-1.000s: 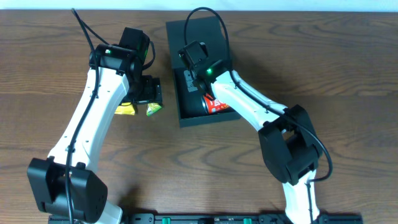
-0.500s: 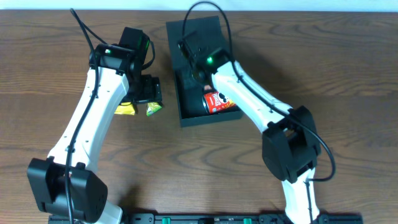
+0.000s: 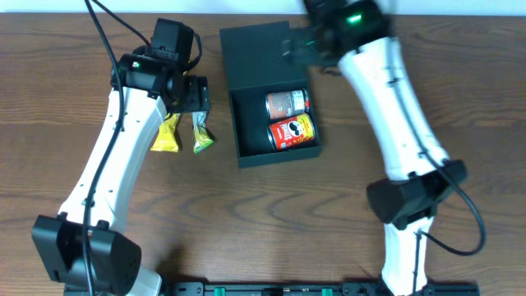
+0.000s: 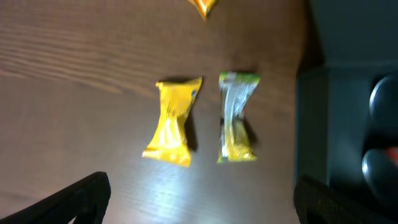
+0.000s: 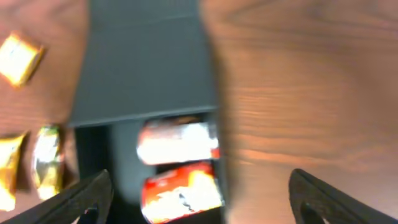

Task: Pack container
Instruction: 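Withdraw the right arm up and away from the box, then lower the left gripper onto the green-and-silver snack packet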

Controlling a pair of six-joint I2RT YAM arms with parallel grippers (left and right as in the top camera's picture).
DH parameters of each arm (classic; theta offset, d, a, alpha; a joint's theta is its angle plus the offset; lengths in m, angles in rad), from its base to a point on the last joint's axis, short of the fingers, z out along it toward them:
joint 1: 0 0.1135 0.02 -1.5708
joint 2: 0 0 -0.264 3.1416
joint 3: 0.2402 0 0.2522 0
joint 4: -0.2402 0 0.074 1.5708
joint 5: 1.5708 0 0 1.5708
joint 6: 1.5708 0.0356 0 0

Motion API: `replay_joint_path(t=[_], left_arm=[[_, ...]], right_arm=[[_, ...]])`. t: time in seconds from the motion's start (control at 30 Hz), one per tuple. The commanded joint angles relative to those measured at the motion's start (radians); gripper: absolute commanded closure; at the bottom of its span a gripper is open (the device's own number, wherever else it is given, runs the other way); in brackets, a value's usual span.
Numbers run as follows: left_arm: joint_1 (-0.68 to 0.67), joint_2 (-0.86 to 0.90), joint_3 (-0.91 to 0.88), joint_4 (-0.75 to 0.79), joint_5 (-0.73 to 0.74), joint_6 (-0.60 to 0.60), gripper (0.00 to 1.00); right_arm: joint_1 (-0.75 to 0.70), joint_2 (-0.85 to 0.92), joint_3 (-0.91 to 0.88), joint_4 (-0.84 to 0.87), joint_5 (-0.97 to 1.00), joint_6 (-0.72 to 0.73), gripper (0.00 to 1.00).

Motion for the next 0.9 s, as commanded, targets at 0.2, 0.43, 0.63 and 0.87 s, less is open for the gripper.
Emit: replay_joint_path(t=[0.2,0.43,0.63,0.87], left_arm=[[0.001,0.208,-0.006,0.107,0.163,-0.068,0.04],[0.002,0.320,-0.006,0.123,0.154,-0.126,0.04],[0.002,0.356,-0.008,0.120,0.109,-0.140,0.03],[0.002,0.357,-0.058,0.102,0.092,-0.271,0.07]], right_arm=[[-0.230,0.004,0.062,-0.248,-0.058,0.031,0.11],[-0.258,0.004,0.062,-0.248,-0.060,0.029,0.11],[-0.252,0.004,0.062,-0.237,-0.060,0.044,0.10],[-0.253,0.004,0.062,-0.179,-0.059,0.043,0.08]])
